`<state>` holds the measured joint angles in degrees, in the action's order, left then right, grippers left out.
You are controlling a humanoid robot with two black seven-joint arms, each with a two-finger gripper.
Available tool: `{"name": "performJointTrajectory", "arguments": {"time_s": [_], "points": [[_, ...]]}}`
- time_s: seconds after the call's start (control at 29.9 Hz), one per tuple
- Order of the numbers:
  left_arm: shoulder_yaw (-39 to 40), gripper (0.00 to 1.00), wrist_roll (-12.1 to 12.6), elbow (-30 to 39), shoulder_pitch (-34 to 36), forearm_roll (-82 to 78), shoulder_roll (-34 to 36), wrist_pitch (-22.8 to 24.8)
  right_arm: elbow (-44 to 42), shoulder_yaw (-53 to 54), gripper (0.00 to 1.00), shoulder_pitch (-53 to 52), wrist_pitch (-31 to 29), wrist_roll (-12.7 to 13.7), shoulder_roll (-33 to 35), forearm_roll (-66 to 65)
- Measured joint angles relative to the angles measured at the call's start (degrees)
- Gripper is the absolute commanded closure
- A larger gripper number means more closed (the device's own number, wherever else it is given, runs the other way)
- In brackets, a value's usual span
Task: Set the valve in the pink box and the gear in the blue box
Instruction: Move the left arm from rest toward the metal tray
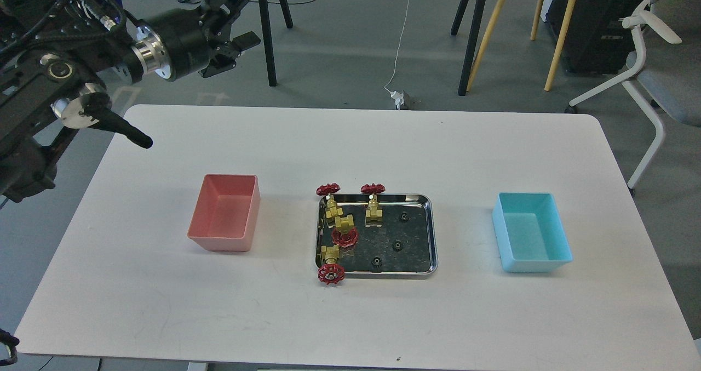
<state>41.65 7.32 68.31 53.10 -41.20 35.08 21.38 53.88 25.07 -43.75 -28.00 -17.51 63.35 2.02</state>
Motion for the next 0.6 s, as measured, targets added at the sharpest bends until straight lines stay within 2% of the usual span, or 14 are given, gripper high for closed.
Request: {"name": "performJointTrajectory", "arguments": {"time_s": [0.13,0.27,0.37,0.47,0.6], "points": [[0.8,0.0,-1.3,-0.1,0.2,-0.1,0.2,0.2,-0.1,0.8,0.01,0.0,0.0,-0.3,-1.0,0.1],[3.0,0.0,-5.4,-0.3,0.2,0.7,0.7,0.5,-0.9,1.6,0.01,0.0,0.0,-0.9,-2.0,0.2],[6.6,0.0,-7.8,-3.6,0.0,3.2,0.1,1.0,-1.6,1.7,0.01,0.0,0.0,-1.8,-2.4,0.2],[7.6,0.0,-8.3,-9.3,0.2,4.9,-2.5,0.6,-2.0,0.9,0.01,0.3,0.0,-2.1,-2.0,-0.3],[8.0,0.0,-8.5,-13.8,1.3,5.6,-6.3,-2.8,-3.3,0.2,0.01,3.8,0.0,-2.1,-1.6,-3.6]]}}
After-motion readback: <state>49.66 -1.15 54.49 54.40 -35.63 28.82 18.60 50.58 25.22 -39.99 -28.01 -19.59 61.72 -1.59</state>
